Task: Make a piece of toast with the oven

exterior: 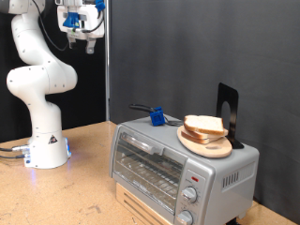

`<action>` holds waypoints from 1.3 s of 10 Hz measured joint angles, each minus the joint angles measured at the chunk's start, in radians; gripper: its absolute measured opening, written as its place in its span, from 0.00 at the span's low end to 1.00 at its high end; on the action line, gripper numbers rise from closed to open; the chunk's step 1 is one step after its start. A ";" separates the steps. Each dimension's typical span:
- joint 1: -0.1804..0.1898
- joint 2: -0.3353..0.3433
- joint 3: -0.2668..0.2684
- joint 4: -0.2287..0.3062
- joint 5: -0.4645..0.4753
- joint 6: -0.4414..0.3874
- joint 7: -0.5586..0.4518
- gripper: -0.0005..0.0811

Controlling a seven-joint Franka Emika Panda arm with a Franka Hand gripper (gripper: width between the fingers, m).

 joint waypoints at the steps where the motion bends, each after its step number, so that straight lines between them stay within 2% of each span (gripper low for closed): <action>1: 0.012 0.000 -0.006 0.000 -0.001 -0.002 -0.102 1.00; 3: 0.049 0.000 -0.031 0.008 -0.028 -0.001 -0.340 1.00; 5: 0.085 0.009 -0.051 -0.002 -0.069 0.071 -0.535 1.00; 6: 0.079 0.008 -0.049 -0.002 -0.063 0.063 -0.497 1.00; 7: 0.085 0.004 -0.054 -0.006 -0.061 0.082 -0.544 1.00; 9: 0.132 -0.002 -0.091 -0.029 -0.062 0.169 -0.765 1.00; 10: 0.154 0.008 -0.108 -0.049 -0.074 0.256 -0.869 1.00; 11: 0.158 0.032 -0.109 -0.069 -0.114 0.341 -0.911 1.00; 12: 0.158 0.063 -0.099 -0.070 -0.146 0.387 -0.925 1.00; 13: 0.157 0.060 -0.101 -0.070 -0.132 0.377 -0.920 1.00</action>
